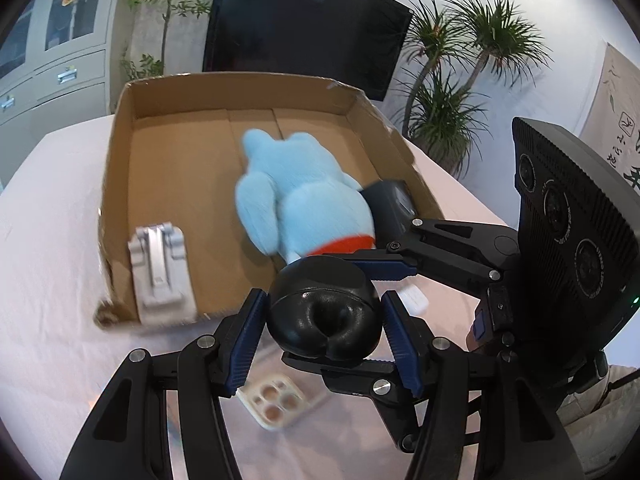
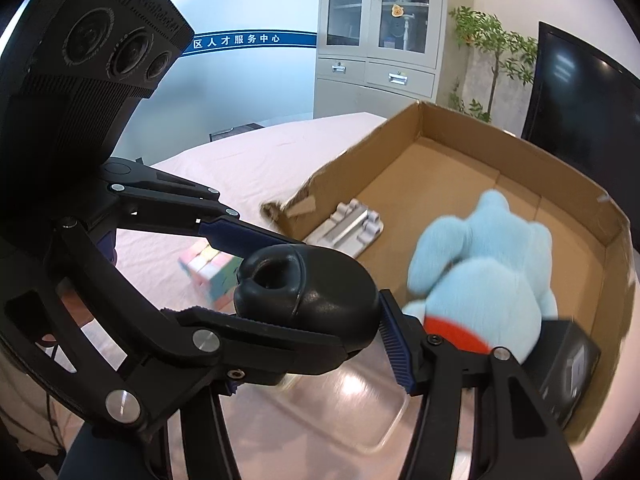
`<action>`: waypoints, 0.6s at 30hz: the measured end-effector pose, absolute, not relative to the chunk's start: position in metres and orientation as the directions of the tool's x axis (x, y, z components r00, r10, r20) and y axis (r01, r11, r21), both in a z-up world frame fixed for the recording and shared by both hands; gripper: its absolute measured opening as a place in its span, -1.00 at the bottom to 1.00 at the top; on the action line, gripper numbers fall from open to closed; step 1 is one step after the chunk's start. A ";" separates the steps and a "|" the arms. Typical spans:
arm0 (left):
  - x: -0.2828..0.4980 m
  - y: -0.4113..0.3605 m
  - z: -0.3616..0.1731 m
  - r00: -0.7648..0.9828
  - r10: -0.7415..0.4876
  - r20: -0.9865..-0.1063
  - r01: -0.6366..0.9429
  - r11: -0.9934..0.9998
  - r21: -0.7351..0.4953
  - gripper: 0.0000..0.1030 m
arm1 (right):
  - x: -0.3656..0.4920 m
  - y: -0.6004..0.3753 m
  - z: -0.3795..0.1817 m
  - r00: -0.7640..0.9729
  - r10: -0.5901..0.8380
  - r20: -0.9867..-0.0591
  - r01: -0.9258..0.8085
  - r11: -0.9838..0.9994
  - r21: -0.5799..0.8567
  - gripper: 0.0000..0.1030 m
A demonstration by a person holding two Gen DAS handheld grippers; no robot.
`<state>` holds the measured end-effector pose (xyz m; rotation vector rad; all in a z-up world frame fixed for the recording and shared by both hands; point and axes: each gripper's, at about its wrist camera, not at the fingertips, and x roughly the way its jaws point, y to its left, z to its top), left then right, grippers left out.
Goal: Organize objects
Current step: 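Open the left gripper to drop the mouse into the box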
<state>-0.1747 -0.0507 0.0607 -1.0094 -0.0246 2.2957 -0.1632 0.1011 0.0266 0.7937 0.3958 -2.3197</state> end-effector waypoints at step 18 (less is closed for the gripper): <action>-0.266 -0.076 0.012 -0.510 0.468 -0.722 -0.384 -0.875 -0.296 0.12 | -0.237 0.077 -0.006 -0.554 -0.428 -0.714 0.658 -0.751 -0.060 0.09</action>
